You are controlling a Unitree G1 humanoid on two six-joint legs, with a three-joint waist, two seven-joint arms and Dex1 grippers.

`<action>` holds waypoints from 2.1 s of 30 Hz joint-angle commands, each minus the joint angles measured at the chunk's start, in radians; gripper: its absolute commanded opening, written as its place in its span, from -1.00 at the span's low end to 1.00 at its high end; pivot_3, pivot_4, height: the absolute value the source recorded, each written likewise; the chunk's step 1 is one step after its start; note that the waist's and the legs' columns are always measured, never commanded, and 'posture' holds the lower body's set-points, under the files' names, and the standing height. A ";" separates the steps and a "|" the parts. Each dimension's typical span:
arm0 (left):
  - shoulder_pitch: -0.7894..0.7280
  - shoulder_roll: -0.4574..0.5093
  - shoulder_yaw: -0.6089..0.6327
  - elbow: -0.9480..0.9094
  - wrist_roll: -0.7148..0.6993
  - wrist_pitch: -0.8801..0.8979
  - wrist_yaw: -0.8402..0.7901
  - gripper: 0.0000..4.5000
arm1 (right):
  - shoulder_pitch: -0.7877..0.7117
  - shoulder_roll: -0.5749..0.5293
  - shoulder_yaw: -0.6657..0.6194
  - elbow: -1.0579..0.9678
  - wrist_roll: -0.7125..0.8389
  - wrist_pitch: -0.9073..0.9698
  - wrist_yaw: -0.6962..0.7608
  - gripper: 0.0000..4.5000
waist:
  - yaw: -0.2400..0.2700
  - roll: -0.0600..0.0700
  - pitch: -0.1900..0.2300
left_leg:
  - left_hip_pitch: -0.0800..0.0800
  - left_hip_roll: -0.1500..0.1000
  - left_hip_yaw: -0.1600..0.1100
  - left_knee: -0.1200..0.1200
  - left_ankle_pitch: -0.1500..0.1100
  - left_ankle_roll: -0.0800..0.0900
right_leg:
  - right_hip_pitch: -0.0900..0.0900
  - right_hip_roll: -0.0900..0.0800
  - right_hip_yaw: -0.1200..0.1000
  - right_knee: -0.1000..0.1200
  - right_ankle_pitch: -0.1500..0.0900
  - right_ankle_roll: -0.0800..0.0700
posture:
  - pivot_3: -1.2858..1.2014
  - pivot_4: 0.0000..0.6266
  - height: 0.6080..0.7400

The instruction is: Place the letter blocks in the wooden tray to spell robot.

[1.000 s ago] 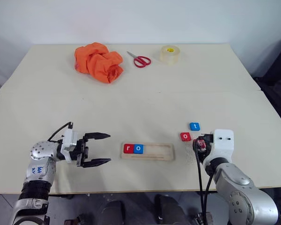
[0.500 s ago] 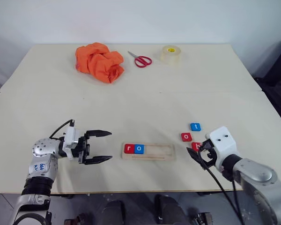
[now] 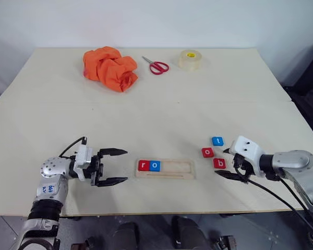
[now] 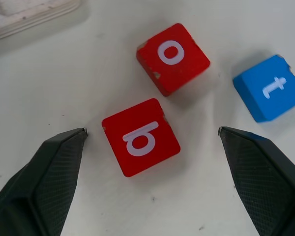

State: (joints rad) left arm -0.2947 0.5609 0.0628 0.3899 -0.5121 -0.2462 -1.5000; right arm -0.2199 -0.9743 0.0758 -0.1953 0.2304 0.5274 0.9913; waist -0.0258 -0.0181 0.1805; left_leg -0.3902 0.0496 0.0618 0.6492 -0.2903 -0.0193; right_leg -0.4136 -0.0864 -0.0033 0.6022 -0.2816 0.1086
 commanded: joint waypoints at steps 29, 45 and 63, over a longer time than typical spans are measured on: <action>0.055 0.007 0.056 -0.070 -0.006 -0.015 -0.006 1.00 | -0.470 0.171 0.284 -0.302 0.138 0.591 -0.063 -0.35 | -0.002 0.001 0.001 | -0.001 -0.002 0.000 0.000 0.000 0.000 | -0.004 -0.008 -0.001 0.005 -0.001 -0.002 | 0.03 -0.52 1.00; 0.140 0.006 0.079 -0.163 -0.014 -0.007 0.059 1.00 | -0.629 0.255 0.537 -0.252 0.079 0.650 -0.112 -0.35 | -0.002 0.001 0.000 | -0.015 -0.003 0.001 0.008 0.000 0.001 | -0.016 -0.009 -0.004 0.014 0.000 -0.001 | 0.03 -0.52 1.00; 0.150 0.006 0.081 -0.185 -0.019 0.003 0.085 1.00 | -0.658 0.318 0.578 -0.204 0.046 0.619 -0.109 -0.35 | -0.003 0.001 0.000 | -0.015 -0.003 0.000 0.012 0.000 0.001 | -0.016 -0.008 -0.004 0.018 -0.001 -0.001 | 0.03 -0.52 1.00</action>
State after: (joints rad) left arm -0.1467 0.5630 0.1213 0.2382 -0.5112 -0.2414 -1.4195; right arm -0.8556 -0.6668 0.6542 -0.3877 0.2867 1.1606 0.8809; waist -0.0291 -0.0172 0.1810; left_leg -0.4048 0.0468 0.0621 0.6613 -0.2904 -0.0186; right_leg -0.4297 -0.0943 -0.0074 0.6203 -0.2821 0.1073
